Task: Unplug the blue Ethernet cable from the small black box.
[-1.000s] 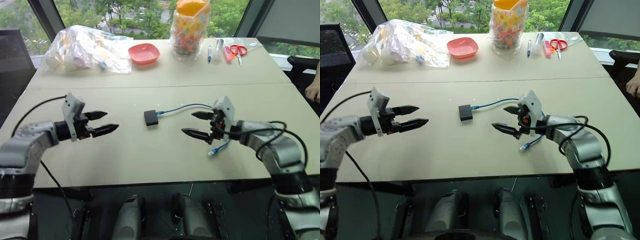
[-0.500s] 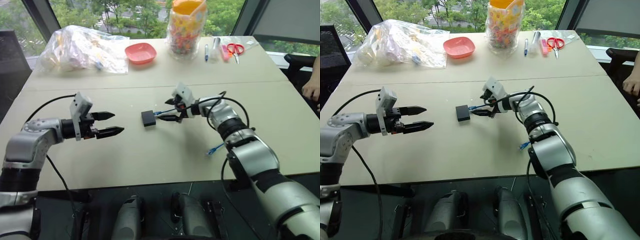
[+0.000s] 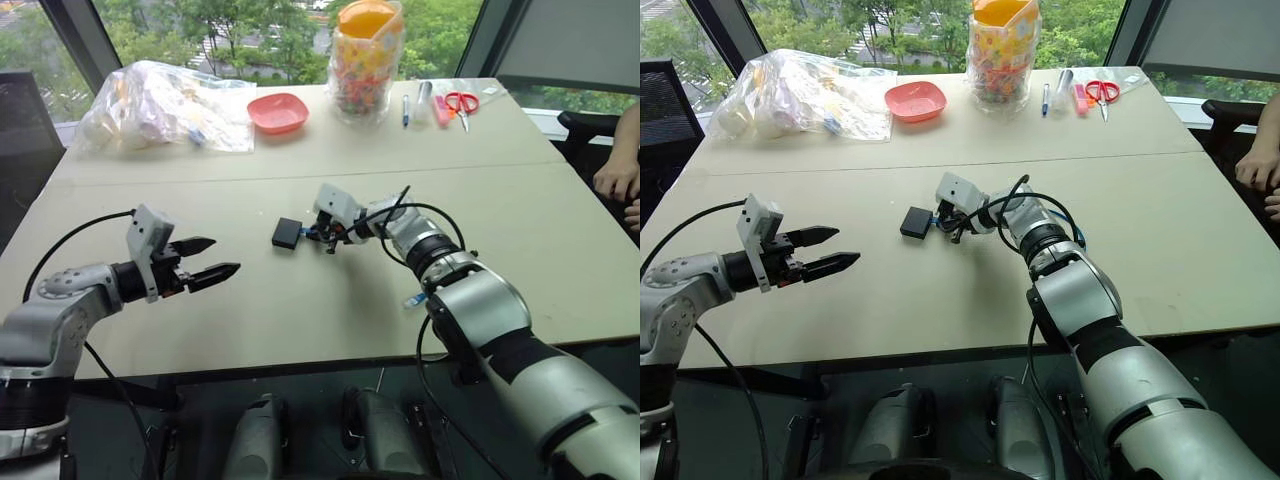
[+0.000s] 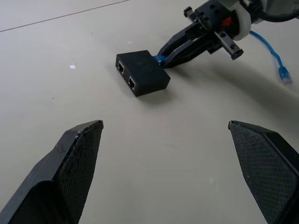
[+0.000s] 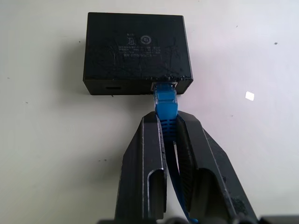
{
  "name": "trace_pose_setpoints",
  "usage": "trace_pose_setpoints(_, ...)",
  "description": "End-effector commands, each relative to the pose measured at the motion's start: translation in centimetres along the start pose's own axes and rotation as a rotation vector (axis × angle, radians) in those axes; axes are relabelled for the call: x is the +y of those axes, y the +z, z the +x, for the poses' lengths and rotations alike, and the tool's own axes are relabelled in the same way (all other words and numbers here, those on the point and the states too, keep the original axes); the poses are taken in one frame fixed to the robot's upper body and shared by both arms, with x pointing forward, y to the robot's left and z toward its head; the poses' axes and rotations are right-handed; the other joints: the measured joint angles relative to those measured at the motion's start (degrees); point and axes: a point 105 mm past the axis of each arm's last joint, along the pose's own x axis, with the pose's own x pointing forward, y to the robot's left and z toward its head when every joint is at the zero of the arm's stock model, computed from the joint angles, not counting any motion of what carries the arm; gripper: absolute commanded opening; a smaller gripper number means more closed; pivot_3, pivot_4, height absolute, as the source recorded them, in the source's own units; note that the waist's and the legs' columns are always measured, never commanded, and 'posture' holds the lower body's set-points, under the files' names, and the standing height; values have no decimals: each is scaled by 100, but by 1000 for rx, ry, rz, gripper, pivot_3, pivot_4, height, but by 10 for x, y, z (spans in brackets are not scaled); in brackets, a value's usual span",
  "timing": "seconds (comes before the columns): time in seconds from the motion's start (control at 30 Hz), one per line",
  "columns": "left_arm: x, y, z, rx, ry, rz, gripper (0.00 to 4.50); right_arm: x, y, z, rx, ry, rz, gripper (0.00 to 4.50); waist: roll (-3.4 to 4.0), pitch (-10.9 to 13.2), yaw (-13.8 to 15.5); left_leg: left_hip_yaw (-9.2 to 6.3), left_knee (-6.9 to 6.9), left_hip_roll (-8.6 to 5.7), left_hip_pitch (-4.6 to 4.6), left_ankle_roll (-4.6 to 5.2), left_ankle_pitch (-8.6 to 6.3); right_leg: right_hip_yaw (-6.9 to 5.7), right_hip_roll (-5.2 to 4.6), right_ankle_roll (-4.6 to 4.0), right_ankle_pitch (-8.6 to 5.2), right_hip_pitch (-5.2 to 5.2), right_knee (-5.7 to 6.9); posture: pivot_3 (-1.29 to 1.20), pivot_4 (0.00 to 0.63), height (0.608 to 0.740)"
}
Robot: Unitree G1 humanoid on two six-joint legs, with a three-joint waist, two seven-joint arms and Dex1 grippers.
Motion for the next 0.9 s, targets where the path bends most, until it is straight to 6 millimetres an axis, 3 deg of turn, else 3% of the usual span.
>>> trace_pose_setpoints(0.03, 15, 19, 3, -45, 11, 48, 4500, -28, 20, -17, -11, -148, -274, 37, 1, 0, 25, 2, 0, -1, -9, 3, 6, 0, 0, 0, 0, -9, 1, 0, 150, 740)
trace_pose_setpoints(0.17, 31, 48, 25, -152, -83, -51, 4500, -49, 51, -43, -120, -350, -606, 37, -4, 4, 47, 15, -2, -11, -30, 6, 10, 1, -7, 4, 1, -21, -5, 0, 150, 740)
trace_pose_setpoints(0.33, 37, 68, 58, -193, -214, -117, 4500, -49, 66, -64, -218, -459, -757, 37, -11, 2, -18, 47, -12, -28, -26, 18, 4, 4, -10, 38, 4, -20, -8, 0, 150, 740)
trace_pose_setpoints(0.57, 28, 102, 99, -285, -329, -194, 4500, -45, 83, -82, -288, -560, -804, 37, -15, 5, -30, 54, -9, -29, -25, 18, 5, 5, -7, 41, 4, -23, -5, 0, 150, 740)
trace_pose_setpoints(0.83, 14, 106, 119, -247, -384, -153, 4500, -35, 91, -86, -312, -568, -805, 37, -16, 5, -18, 52, -8, -28, -23, 19, 4, 6, -7, 41, 4, -21, -4, 0, 150, 740)
trace_pose_setpoints(0.9, 12, 108, 119, -258, -394, -161, 3937, -33, 93, -86, -318, -567, -802, 0, -16, 5, -15, 52, -8, -27, -24, 19, 4, 6, -8, 41, 4, -21, -4, 0, 150, 740)
